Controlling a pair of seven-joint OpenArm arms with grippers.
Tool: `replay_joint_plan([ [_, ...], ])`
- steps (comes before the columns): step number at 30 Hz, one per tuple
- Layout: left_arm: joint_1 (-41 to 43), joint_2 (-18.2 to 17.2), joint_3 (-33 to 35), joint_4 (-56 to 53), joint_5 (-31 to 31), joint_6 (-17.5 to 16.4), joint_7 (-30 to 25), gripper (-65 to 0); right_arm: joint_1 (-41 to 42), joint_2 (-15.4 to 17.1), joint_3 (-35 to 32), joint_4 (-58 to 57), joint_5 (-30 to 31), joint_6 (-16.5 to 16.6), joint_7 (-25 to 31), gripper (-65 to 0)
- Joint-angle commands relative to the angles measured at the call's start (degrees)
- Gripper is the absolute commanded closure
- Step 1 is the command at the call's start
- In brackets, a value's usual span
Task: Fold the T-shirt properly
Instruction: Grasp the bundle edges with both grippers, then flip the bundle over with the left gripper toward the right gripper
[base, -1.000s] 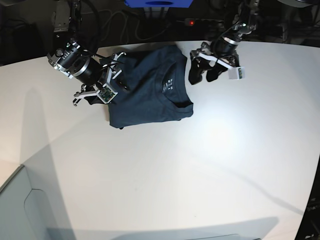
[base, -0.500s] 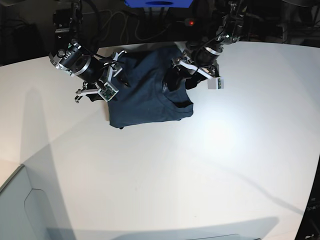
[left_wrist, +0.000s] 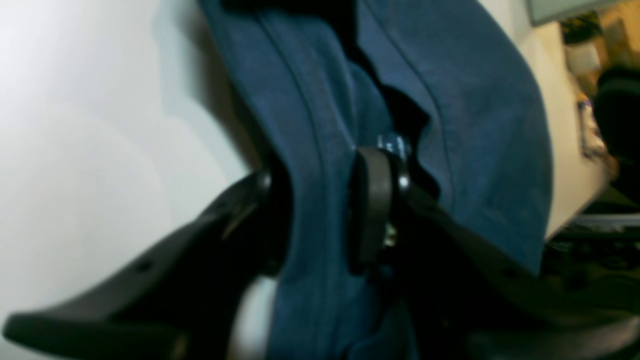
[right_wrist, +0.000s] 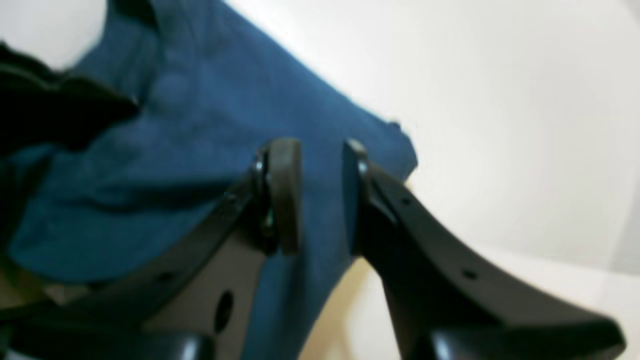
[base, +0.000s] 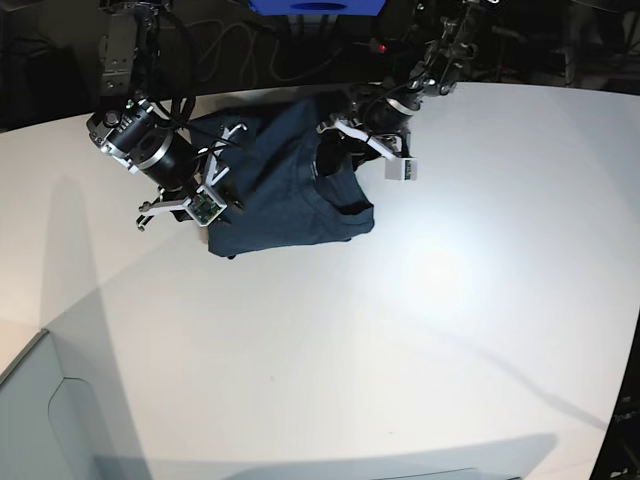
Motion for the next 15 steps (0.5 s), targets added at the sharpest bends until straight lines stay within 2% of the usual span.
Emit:
replay_joint_plan([
  [1, -0.28, -0.05, 0.55, -0.54, 0.1, 0.36, 0.95, -17.1, 1.26, 0.01, 0.07, 0.93, 0.77, 0.62, 1.31, -11.5],
  [4, -0.63, -0.05, 1.43, -1.51, 0.1, 0.27, 0.87, -9.1, 2.93, 0.01, 0.07, -1.09, 0.77, 0.62, 1.39, -10.1],
  [6, -0.71, -0.05, 1.34, -1.51, 0.1, 0.27, 0.87, -1.1, 4.25, 0.01, 0.07, -2.94, 0.77, 0.62, 1.48, -5.3],
  [8, -1.24, -0.05, 1.34, -1.51, 0.1, 0.27, 1.04, 0.0, 5.48, 0.1, 0.16, -5.14, 0.77, 0.62, 1.48, 0.0],
  [12, -1.51, -0.05, 1.43, -1.42, 0.1, 0.27, 0.95, 0.0, 6.27, 0.37, 0.16, -9.09, 0.77, 0.62, 1.75, -0.2],
  [15, -1.51, -0.05, 1.34, -1.33, 0.1, 0.27, 0.95, 0.0, 6.18, 0.45, 0.16, -12.96, 0.77, 0.62, 5.26, -0.2],
])
